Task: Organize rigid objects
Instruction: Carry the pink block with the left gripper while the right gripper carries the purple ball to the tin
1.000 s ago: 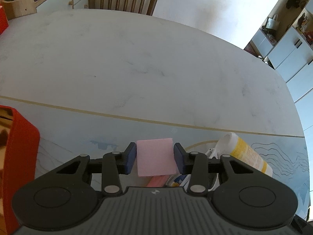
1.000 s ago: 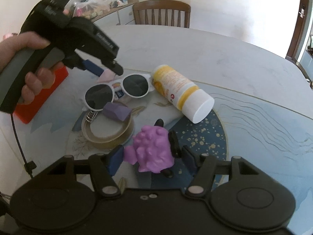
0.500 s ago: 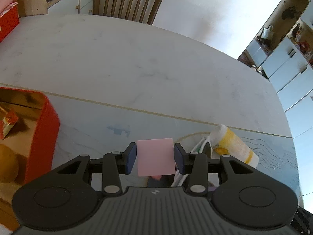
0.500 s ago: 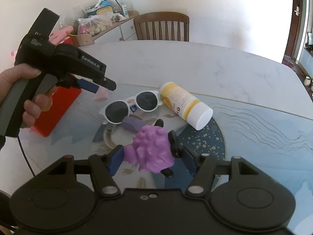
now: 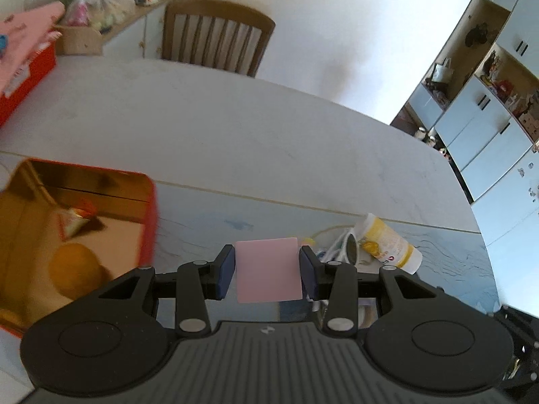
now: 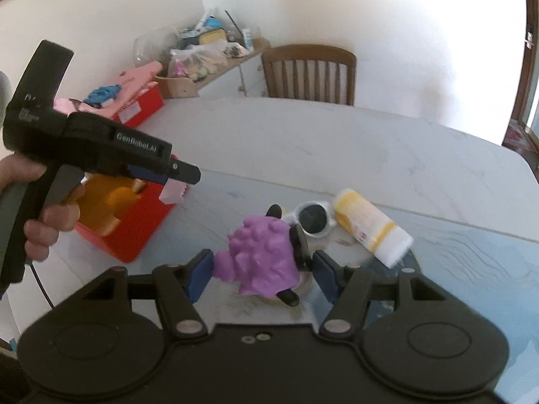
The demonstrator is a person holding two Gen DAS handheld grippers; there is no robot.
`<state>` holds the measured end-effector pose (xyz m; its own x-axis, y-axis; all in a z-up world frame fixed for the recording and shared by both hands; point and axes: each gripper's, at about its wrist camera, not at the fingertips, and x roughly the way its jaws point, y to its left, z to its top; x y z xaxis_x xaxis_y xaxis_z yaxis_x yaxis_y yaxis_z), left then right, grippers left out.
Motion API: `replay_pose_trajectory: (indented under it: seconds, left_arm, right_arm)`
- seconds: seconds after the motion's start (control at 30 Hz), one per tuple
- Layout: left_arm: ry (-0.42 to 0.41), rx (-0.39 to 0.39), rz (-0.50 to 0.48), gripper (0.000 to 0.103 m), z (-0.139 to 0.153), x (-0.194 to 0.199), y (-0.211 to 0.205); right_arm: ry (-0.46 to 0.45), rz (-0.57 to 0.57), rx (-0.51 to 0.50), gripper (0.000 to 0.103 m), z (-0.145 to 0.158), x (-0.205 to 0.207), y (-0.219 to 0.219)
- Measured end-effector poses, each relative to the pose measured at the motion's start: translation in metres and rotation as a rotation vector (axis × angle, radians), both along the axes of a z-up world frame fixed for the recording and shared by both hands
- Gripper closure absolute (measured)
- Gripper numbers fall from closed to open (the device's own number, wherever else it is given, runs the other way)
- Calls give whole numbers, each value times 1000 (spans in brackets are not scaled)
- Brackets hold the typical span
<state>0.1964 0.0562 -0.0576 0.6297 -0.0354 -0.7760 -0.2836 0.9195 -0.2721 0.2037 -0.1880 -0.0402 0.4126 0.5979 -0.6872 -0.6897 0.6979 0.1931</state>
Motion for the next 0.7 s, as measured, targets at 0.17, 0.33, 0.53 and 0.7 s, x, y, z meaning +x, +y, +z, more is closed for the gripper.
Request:
replay_pose_trajectory:
  seconds: [0.17, 0.33, 0.53, 0.7]
  left_arm:
    - [-21, 27, 3, 62, 11, -21, 23]
    - [-22, 29, 20, 62, 16, -39, 53]
    - [-19, 35, 45, 62, 16, -55, 94]
    - [-8, 46, 56, 62, 11, -64, 126]
  right_arm:
    - [-15, 42, 12, 39, 10, -6, 31]
    - [-21, 81, 20, 39, 16, -13, 68]
    - [-45, 120, 2, 39, 20, -22, 114]
    - [-71, 151, -23, 39, 20, -27, 151]
